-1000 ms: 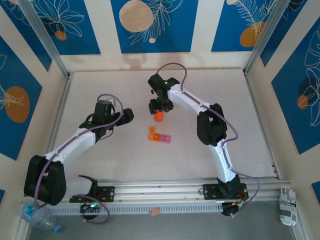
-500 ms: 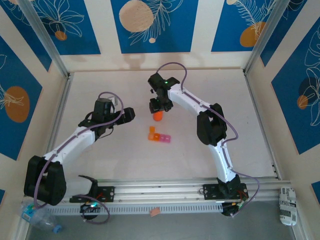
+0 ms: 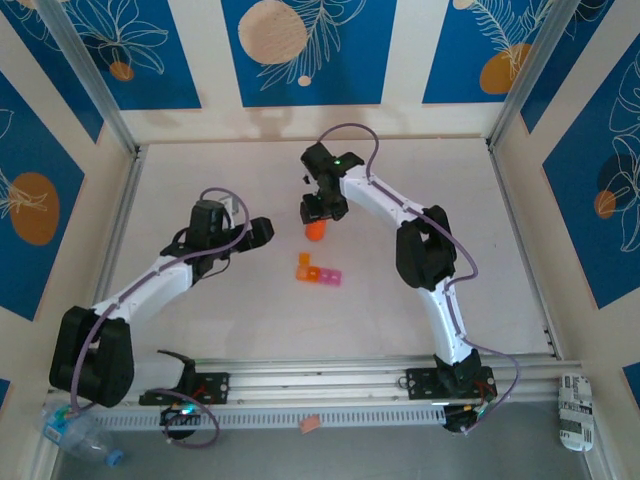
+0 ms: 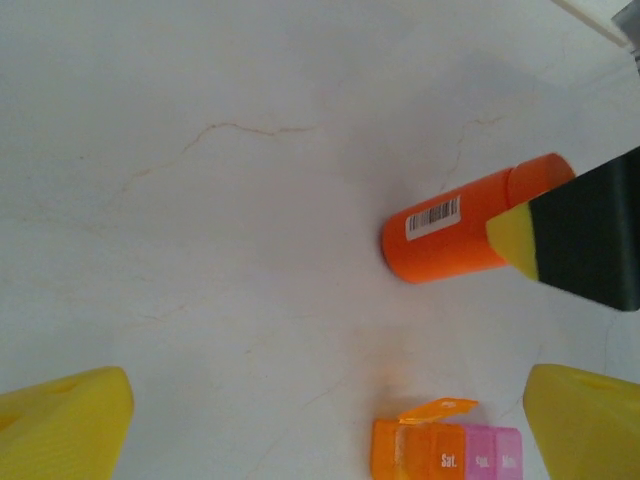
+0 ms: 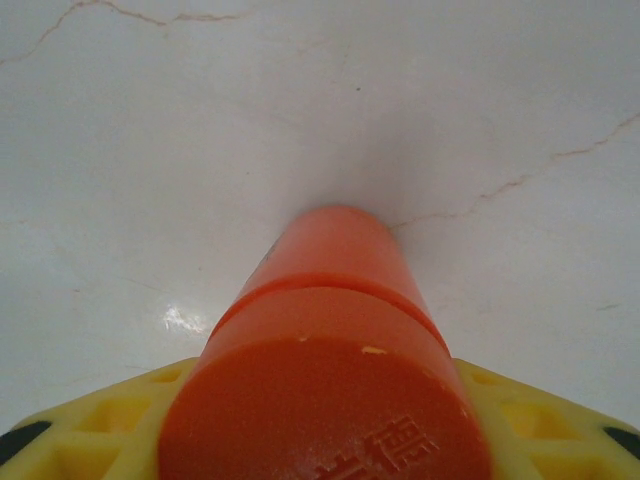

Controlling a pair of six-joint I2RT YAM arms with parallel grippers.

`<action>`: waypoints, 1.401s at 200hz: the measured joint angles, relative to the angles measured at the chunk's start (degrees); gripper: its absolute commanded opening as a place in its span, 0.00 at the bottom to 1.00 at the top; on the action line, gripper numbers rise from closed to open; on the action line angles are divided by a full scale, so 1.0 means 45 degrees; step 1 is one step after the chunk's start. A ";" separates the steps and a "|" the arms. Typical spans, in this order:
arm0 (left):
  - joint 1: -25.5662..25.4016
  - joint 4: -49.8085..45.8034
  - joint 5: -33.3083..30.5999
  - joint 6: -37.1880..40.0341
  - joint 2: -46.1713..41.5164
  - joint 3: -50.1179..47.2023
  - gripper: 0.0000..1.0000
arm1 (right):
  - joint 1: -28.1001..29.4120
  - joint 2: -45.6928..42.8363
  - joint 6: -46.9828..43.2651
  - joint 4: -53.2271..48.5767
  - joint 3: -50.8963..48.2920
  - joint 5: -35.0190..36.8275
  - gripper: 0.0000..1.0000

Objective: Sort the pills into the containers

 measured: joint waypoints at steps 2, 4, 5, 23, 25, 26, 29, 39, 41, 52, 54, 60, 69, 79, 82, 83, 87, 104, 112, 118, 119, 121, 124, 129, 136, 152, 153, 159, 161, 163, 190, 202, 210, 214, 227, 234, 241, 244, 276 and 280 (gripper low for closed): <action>0.0000 0.0034 0.0010 0.0005 0.0019 -0.0015 1.00 | -0.0019 -0.0019 -0.0010 0.0010 -0.0024 -0.0034 0.32; 0.0000 0.0087 0.0044 0.0005 0.0044 -0.0034 1.00 | -0.0053 -0.0058 -0.0010 0.0015 -0.0058 -0.0058 0.32; 0.0000 0.0112 0.0073 0.0005 0.0053 -0.0044 1.00 | -0.0078 -0.0087 -0.0010 0.0024 -0.0087 -0.0087 0.32; -0.0005 0.0389 0.0257 0.0141 0.0136 -0.0131 1.00 | -0.0384 -0.0549 -0.0063 0.0087 -0.0457 -0.0393 0.32; -0.0005 0.0437 0.0287 0.0165 0.0136 -0.0141 1.00 | -0.0427 -0.0612 -0.0058 0.0087 -0.0495 -0.0442 0.32; -0.0005 0.0447 0.0287 0.0189 0.0136 -0.0141 1.00 | -0.0442 -0.0636 -0.0063 0.0092 -0.0510 -0.0447 0.32; -0.0005 0.0481 0.0287 0.0253 0.0131 -0.0146 1.00 | -0.0495 -0.0729 -0.0063 0.0107 -0.0559 -0.0500 0.32; -0.0015 0.0646 0.0325 0.0466 0.0131 -0.0146 1.00 | -0.0685 -0.1078 -0.0058 0.0185 -0.0748 -0.0714 0.32; -0.0015 0.0665 0.0325 0.0515 0.0131 -0.0146 1.00 | -0.0729 -0.1161 -0.0058 0.0214 -0.0792 -0.0763 0.32; -0.0039 0.0763 0.0330 0.0777 0.0126 -0.0146 1.00 | -0.0908 -0.1569 -0.0058 0.0296 -0.0986 -0.0991 0.32; -0.0039 0.0772 0.0330 0.0869 0.0126 -0.0146 1.00 | -0.0933 -0.1627 -0.0058 0.0321 -0.1015 -0.1015 0.32; -0.0044 0.0792 0.0330 0.1059 0.0117 -0.0146 1.00 | -0.1030 -0.1880 -0.0053 0.0418 -0.1156 -0.1151 0.32; -0.0073 0.0792 0.0330 0.1404 0.0102 -0.0146 1.00 | -0.1171 -0.2244 -0.0044 0.0588 -0.1409 -0.1326 0.32; -0.0092 0.0782 0.0325 0.1797 0.0092 -0.0146 1.00 | -0.1316 -0.2603 -0.0039 0.0738 -0.1685 -0.1535 0.32; -0.0097 0.0777 0.0330 0.1948 0.0083 -0.0146 1.00 | -0.1355 -0.2691 -0.0039 0.0782 -0.1763 -0.1583 0.32; -0.0102 0.0777 0.0325 0.1972 0.0083 -0.0146 1.00 | -0.1365 -0.2710 -0.0039 0.0797 -0.1783 -0.1603 0.32; -0.0112 0.0772 0.0330 0.2137 0.0078 -0.0146 1.00 | -0.1404 -0.2817 -0.0024 0.0840 -0.1865 -0.1661 0.32; -0.0165 0.0767 0.0330 0.2832 0.0039 -0.0136 1.00 | -0.1535 -0.3094 0.0000 0.1005 -0.2210 -0.1933 0.32; -0.0219 0.0782 0.0335 0.3206 0.0029 -0.0136 1.00 | -0.1564 -0.3157 -0.0005 0.1064 -0.2361 -0.2055 0.32; -0.0253 0.0797 0.0335 0.3439 0.0029 -0.0136 1.00 | -0.1569 -0.3172 0.0000 0.1078 -0.2438 -0.2132 0.32; -0.0257 0.0806 0.0335 0.3492 0.0029 -0.0136 1.00 | -0.1569 -0.3172 -0.0005 0.1078 -0.2458 -0.2147 0.32; -0.0267 0.0821 0.0335 0.3594 0.0029 -0.0136 1.00 | -0.1569 -0.3172 0.0000 0.1088 -0.2492 -0.2161 0.32; -0.0267 0.0835 0.0335 0.3696 0.0029 -0.0136 1.00 | -0.1574 -0.3172 -0.0005 0.1107 -0.2526 -0.2195 0.32; -0.0287 0.0874 0.0335 0.3905 0.0029 -0.0136 1.00 | -0.1588 -0.3172 -0.0005 0.1112 -0.2584 -0.2249 0.32; -0.0330 0.0942 0.0340 0.4163 0.0029 -0.0136 1.00 | -0.1598 -0.3172 -0.0005 0.1122 -0.2671 -0.2336 0.32; -0.0457 0.1190 0.0447 0.4692 0.0034 -0.0131 1.00 | -0.1651 -0.3172 -0.0010 0.1093 -0.2735 -0.2555 0.32; -0.0476 0.1229 0.0457 0.4726 0.0039 -0.0131 1.00 | -0.1651 -0.3172 -0.0015 0.1093 -0.2735 -0.2569 0.32; -0.0539 0.1350 0.0520 0.4935 0.0053 -0.0131 1.00 | -0.1666 -0.3177 -0.0015 0.1098 -0.2735 -0.2662 0.32; -0.0568 0.1423 0.0529 0.5003 0.0068 -0.0131 1.00 | -0.1676 -0.3177 -0.0024 0.1098 -0.2735 -0.2696 0.32; -0.0583 0.1443 0.0529 0.5042 0.0073 -0.0131 1.00 | -0.1681 -0.3181 -0.0029 0.1098 -0.2735 -0.2725 0.32; -0.0928 0.2093 0.0806 0.5867 0.0359 -0.0112 1.00 | -0.1855 -0.3269 -0.0107 0.1044 -0.2730 -0.3317 0.32; -0.1078 0.2390 0.0967 0.6232 0.0457 -0.0112 1.00 | -0.1943 -0.3274 -0.0151 0.0976 -0.2647 -0.3667 0.32; -0.1146 0.2560 0.1083 0.6411 0.0476 -0.0112 1.00 | -0.1977 -0.3274 -0.0189 0.0908 -0.2565 -0.3900 0.32; -0.1190 0.2657 0.1146 0.6523 0.0481 -0.0112 1.00 | -0.1987 -0.3274 -0.0209 0.0874 -0.2501 -0.4041 0.32; -0.1311 0.3079 0.1350 0.6873 0.0476 -0.0112 1.00 | -0.2040 -0.3274 -0.0311 0.0811 -0.2268 -0.4444 0.31; -0.1379 0.3293 0.1481 0.7028 0.0476 -0.0112 1.00 | -0.2055 -0.3283 -0.0389 0.0763 -0.2142 -0.4687 0.31; -0.1447 0.3497 0.1579 0.7193 0.0476 -0.0117 1.00 | -0.2064 -0.3298 -0.0461 0.0714 -0.2025 -0.4949 0.31; -0.1477 0.3585 0.1627 0.7271 0.0476 -0.0121 1.00 | -0.2064 -0.3298 -0.0491 0.0680 -0.1972 -0.5047 0.31; -0.1787 0.4493 0.2263 0.7927 0.0481 -0.0228 1.00 | -0.2064 -0.3356 -0.0835 0.0335 -0.1554 -0.6348 0.31; -0.1821 0.4571 0.2327 0.7966 0.0486 -0.0233 1.00 | -0.2064 -0.3366 -0.0869 0.0301 -0.1525 -0.6499 0.31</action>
